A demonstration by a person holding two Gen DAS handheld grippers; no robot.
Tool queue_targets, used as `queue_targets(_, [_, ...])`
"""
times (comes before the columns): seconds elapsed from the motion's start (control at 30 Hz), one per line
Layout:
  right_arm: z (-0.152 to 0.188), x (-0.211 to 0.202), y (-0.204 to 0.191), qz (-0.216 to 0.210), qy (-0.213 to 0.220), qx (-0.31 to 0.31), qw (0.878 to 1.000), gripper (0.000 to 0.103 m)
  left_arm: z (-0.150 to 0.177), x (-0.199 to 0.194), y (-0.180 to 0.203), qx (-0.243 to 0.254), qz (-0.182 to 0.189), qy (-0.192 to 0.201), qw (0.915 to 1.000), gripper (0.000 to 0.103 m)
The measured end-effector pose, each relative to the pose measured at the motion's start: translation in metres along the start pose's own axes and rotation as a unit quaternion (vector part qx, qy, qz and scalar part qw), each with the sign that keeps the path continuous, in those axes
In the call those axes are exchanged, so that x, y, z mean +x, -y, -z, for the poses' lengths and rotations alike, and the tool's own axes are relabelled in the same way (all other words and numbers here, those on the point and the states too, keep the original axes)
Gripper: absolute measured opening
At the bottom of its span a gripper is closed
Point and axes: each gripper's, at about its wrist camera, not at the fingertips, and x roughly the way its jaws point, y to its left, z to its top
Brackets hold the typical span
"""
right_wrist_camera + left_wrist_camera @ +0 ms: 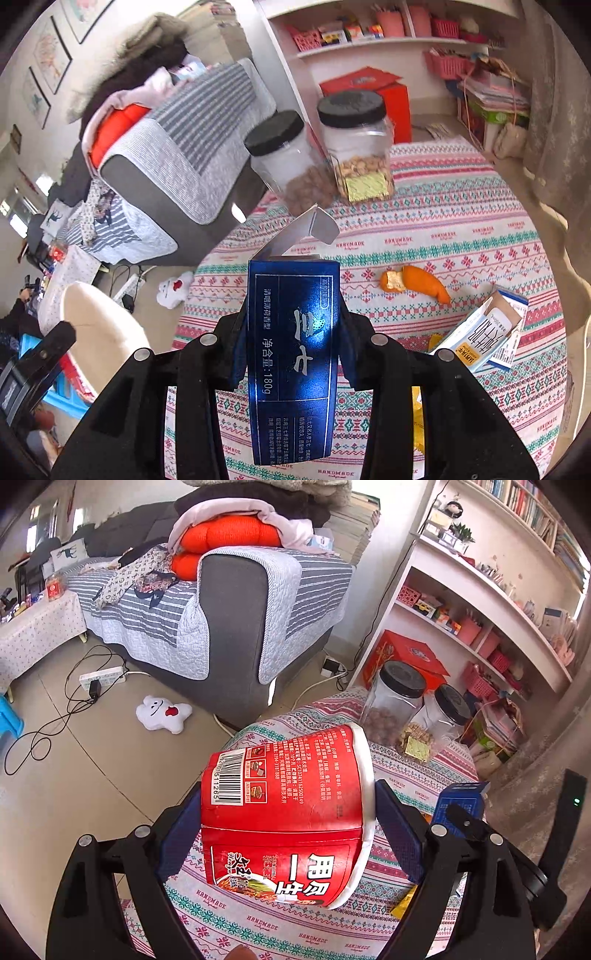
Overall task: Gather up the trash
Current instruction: 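Carry the blue box into the white bin and open the right gripper while the left holds the cup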
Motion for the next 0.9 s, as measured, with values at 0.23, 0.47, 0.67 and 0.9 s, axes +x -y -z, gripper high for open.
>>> queue_targets(0.23, [0.011,-0.067,0.006,0.001,0.109,-0.031,0.994,0.037,0.008,-0.015,0.015,0.003,0.003,0.032,0.9995,0.086])
queue_targets(0.47, [0.015,-0.11,0.027,0.03,0.183,-0.046,0.982,0.037,0.018,-0.04,0.05,0.013,0.04,0.078,0.996,0.086])
queue_targets(0.67, [0.017,-0.129,0.054,0.068,0.217,-0.038,0.973,0.037,0.034,-0.058,0.089,0.033,0.073,0.12,0.9896,0.086])
queue_targets(0.9, [0.024,-0.153,0.08,0.133,0.256,-0.035,0.957,0.038,0.051,-0.054,0.133,0.058,0.08,0.131,0.9864,0.086])
